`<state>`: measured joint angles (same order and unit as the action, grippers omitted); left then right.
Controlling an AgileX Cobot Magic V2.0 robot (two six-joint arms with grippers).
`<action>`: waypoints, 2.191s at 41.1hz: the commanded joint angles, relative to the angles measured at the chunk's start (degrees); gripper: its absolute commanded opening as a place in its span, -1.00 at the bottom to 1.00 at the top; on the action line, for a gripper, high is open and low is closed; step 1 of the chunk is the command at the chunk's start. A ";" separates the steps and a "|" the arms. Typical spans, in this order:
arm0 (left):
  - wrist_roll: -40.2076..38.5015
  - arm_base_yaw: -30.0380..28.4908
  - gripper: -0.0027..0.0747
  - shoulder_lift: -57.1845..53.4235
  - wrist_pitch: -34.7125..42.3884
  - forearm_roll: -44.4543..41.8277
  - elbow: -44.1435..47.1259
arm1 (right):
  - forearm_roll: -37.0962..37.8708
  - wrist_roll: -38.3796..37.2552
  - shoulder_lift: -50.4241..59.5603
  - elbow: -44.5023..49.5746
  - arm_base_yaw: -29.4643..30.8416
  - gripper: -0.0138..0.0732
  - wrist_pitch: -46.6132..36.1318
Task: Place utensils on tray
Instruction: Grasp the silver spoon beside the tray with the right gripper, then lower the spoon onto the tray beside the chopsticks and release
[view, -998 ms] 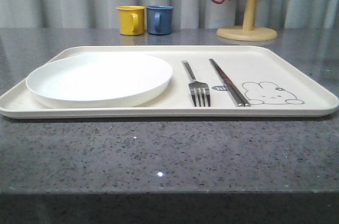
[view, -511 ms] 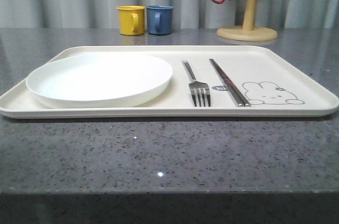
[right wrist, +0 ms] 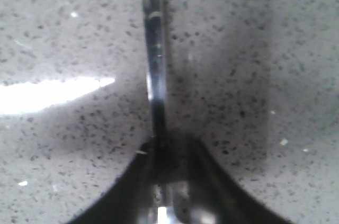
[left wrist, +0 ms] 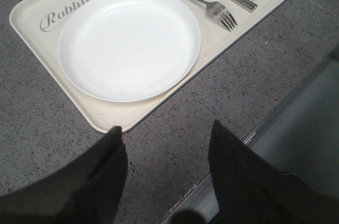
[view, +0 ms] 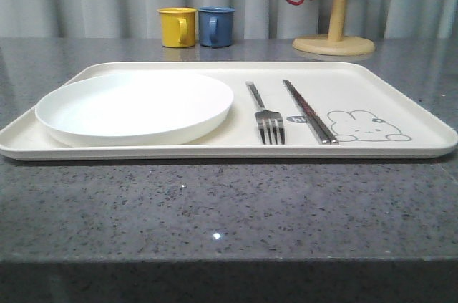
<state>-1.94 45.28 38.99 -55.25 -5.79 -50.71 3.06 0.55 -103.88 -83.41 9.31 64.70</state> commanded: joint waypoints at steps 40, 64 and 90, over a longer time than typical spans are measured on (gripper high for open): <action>-0.59 0.48 -0.03 0.06 4.62 -0.34 -1.50 | -16.61 -6.26 8.43 -1.34 -21.26 -0.74 4.17; -0.59 0.48 -0.03 0.06 5.27 -0.34 -1.50 | -18.23 -12.97 4.16 -1.34 -22.40 -0.36 -0.31; -0.59 0.48 -0.03 0.06 5.48 -0.34 -1.50 | -1.76 -3.47 23.89 1.90 -33.49 0.00 1.88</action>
<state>-1.94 45.28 38.99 -53.78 -5.83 -50.71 -3.14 -4.19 -86.62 -81.98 -21.12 65.92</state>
